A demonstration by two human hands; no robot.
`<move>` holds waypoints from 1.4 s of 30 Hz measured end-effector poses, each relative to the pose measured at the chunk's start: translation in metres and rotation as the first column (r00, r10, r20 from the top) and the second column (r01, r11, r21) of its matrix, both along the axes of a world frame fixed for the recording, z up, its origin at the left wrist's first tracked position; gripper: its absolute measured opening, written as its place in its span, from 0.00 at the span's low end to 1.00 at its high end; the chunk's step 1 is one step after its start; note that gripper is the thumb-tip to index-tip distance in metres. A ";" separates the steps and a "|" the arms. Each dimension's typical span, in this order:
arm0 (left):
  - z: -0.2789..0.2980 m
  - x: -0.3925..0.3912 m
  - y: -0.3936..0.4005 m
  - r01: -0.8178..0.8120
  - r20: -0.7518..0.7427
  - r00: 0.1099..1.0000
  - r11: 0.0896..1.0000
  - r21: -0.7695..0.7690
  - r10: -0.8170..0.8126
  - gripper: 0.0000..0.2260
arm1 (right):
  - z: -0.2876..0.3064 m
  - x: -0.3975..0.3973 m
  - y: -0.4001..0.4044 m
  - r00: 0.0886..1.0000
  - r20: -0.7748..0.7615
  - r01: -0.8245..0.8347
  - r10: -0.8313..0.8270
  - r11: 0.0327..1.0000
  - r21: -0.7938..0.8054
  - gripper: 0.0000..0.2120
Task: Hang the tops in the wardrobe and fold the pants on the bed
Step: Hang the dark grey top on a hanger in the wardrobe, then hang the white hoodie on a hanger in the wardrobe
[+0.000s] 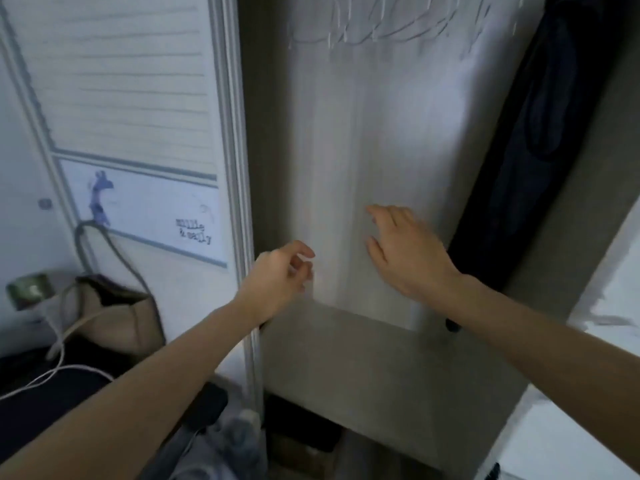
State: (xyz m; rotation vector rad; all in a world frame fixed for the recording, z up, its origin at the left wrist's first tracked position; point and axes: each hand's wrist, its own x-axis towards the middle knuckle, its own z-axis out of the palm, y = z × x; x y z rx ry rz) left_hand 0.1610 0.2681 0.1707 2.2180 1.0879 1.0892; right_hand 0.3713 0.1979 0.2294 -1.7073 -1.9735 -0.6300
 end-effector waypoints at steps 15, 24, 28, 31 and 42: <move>-0.140 -0.230 -0.216 -0.544 -0.274 0.838 0.759 -0.357 0.472 0.06 | -0.148 -0.204 -0.081 0.836 -0.144 -0.548 0.529 0.796 -0.257 0.18; -0.179 -0.358 -0.271 -0.646 -0.204 0.750 0.634 -0.425 0.629 0.06 | -0.186 -0.382 -0.099 0.664 -0.147 -0.736 0.733 0.606 -0.302 0.18; -0.202 -0.421 -0.305 -0.717 -0.200 0.652 0.508 -0.477 0.732 0.06 | -0.209 -0.473 -0.119 0.539 -0.174 -0.818 0.824 0.463 -0.342 0.18; -0.223 -0.456 -0.336 -0.766 -0.221 0.545 0.374 -0.523 0.809 0.05 | -0.229 -0.528 -0.138 0.440 -0.213 -0.859 0.872 0.341 -0.381 0.18; -0.323 -0.540 -0.507 -0.661 -0.298 -0.101 -0.288 -0.693 0.949 0.06 | -0.305 -0.702 -0.217 0.070 -0.293 -0.798 0.954 -0.123 -0.589 0.18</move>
